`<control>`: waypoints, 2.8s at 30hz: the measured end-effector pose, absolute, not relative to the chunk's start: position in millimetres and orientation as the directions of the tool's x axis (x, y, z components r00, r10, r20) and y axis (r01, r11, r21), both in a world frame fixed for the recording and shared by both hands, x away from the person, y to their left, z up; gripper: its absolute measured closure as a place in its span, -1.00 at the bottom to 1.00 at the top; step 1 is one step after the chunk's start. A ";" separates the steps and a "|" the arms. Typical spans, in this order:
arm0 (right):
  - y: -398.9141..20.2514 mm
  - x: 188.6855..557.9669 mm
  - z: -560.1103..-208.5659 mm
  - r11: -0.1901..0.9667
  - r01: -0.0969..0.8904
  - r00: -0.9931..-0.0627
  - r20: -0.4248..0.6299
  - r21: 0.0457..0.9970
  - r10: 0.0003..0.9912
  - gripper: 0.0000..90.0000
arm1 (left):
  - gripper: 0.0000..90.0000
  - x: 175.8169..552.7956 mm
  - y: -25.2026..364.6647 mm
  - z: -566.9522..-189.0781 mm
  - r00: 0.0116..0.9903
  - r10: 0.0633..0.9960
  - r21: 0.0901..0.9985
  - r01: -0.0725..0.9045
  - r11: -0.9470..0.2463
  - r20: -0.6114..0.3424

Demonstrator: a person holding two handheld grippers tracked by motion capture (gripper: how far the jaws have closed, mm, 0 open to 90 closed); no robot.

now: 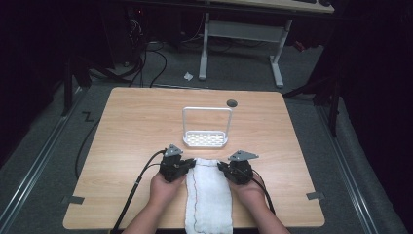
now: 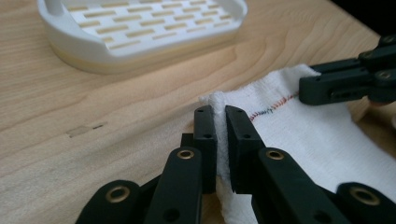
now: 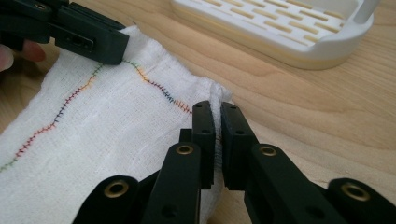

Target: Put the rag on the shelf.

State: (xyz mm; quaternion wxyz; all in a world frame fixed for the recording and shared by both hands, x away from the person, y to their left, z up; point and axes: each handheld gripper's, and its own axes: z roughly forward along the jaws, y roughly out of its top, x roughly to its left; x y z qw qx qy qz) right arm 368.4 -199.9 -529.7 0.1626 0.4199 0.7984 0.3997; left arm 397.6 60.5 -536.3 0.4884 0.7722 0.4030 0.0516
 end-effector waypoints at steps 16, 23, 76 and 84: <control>-196.3 351.6 -485.4 0.252 0.421 -0.606 0.064 0.871 0.793 0.92 | 0.87 380.6 73.3 -492.6 0.683 0.671 0.873 0.475 -0.108 -0.289; -191.3 356.4 -465.4 0.248 0.375 -0.617 0.041 0.893 0.786 0.92 | 0.87 379.3 76.6 -465.8 0.694 0.668 0.906 0.418 -0.070 -0.269; -195.2 393.9 -302.4 0.119 0.064 -0.540 -0.066 0.991 0.839 0.92 | 0.87 416.0 66.2 -300.2 0.690 0.724 0.994 0.063 -0.090 0.022; -201.7 408.8 -298.0 0.089 0.078 -0.530 -0.034 0.993 0.847 0.92 | 0.87 436.9 58.2 -293.7 0.692 0.722 0.992 0.089 -0.087 0.001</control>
